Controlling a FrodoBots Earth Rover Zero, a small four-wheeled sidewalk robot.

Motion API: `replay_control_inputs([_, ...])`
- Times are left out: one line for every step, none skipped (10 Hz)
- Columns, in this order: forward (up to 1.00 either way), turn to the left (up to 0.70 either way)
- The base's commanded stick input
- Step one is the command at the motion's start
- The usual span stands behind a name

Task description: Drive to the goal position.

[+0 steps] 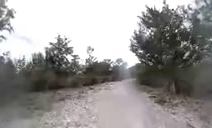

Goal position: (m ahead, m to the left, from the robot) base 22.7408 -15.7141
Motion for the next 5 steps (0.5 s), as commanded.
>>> replay_control_inputs([0.6,0.0])
replay_control_inputs([0.6,0.0])
replay_control_inputs([0.6,0.0])
replay_control_inputs([0.6,0.0])
replay_control_inputs([0.6,0.0])
